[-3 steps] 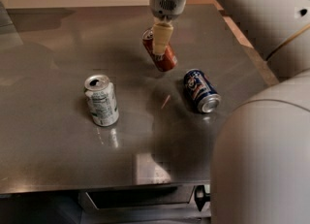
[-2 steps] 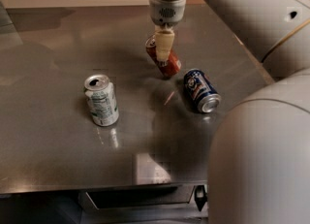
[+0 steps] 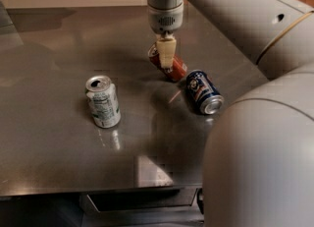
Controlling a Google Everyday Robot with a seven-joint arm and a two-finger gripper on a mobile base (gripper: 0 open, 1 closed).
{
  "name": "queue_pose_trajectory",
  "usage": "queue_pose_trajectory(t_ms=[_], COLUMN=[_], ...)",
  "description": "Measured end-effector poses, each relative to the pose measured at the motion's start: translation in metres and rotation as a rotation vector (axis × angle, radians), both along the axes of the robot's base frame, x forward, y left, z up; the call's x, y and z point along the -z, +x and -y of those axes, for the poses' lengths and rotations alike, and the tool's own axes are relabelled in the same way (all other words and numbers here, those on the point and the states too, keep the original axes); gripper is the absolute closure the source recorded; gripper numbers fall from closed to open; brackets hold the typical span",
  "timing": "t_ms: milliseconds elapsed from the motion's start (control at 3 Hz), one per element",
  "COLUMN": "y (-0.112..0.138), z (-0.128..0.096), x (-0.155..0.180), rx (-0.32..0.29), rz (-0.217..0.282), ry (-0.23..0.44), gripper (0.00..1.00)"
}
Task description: Knock coke can over
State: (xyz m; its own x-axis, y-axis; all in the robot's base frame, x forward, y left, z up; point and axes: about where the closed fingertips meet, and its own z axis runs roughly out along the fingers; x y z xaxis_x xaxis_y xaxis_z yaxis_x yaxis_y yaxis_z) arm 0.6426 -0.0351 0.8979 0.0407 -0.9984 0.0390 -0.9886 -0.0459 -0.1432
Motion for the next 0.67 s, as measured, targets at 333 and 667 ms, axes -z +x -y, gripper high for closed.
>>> queue_pose_trajectory(t_ms=[333,667], y=[-0.0036,-0.0092], z=[-0.0014,-0.0034], x=[0.0035,0.0065], rx=[-0.029,-0.052], rz=[-0.003,-0.012], ry=[-0.025,-0.035], gripper=[0.36,0.12])
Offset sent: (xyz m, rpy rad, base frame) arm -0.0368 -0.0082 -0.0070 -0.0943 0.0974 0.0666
